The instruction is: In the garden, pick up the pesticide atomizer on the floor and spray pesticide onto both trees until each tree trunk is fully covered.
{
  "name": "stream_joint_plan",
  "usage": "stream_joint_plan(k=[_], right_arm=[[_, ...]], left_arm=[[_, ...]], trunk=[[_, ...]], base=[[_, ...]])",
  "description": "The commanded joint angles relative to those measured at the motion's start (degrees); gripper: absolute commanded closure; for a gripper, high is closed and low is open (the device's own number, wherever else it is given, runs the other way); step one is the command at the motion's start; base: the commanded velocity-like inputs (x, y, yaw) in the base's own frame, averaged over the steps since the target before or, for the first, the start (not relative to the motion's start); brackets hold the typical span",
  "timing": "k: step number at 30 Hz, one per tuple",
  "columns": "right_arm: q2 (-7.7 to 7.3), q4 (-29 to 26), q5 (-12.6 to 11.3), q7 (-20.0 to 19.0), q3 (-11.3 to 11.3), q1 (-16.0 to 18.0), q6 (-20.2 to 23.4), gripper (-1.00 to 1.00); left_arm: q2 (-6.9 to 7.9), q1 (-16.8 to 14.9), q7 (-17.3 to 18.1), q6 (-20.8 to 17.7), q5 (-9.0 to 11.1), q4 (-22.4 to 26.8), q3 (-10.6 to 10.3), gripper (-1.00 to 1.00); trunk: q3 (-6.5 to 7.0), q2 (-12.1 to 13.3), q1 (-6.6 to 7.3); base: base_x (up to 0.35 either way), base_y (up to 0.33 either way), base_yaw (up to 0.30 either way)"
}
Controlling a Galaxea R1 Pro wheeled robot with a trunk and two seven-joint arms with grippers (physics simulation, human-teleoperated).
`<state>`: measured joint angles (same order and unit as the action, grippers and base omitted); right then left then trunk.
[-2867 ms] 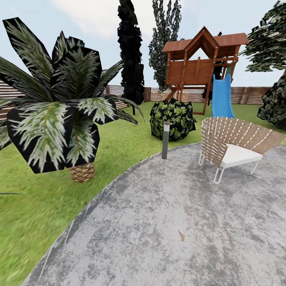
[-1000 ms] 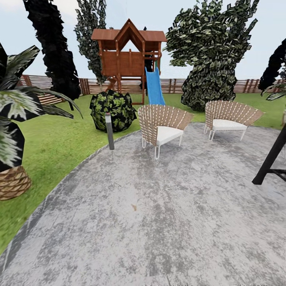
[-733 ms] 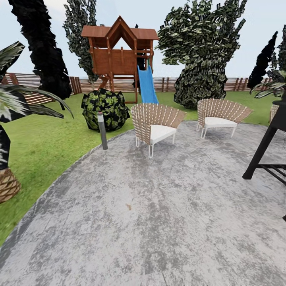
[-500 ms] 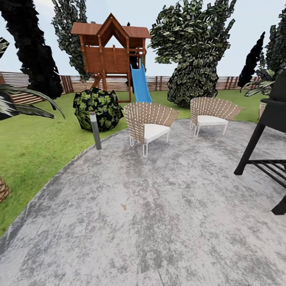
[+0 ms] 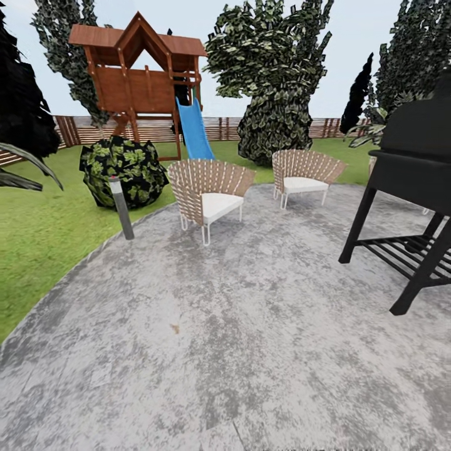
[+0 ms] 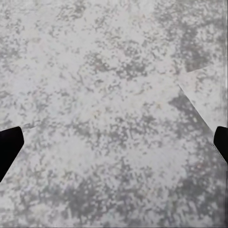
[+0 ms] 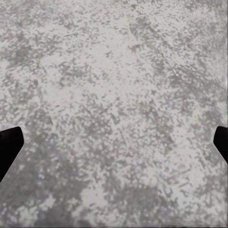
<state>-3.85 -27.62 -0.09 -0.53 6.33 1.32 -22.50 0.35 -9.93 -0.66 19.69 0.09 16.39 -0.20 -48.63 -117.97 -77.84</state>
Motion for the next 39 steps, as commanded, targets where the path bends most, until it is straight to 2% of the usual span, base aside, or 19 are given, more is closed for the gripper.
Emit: stream_joint_plan(k=[1,39], right_arm=[[-0.01,0.01,0.00,0.00,0.00,0.00,0.00,-1.00],[0.07,0.02,0.00,0.00,0.00,0.00,0.00,-1.00]], left_arm=[[0.00,0.00,0.00,0.00,0.00,0.00,0.01,-1.00],[0.00,0.00,-0.01,0.00,0.00,0.00,-0.02,-1.00]], trunk=[[-0.03,0.00,0.00],[-1.05,0.00,0.00]], base=[[0.000,0.000,-0.281],[0.000,0.000,-0.282]])
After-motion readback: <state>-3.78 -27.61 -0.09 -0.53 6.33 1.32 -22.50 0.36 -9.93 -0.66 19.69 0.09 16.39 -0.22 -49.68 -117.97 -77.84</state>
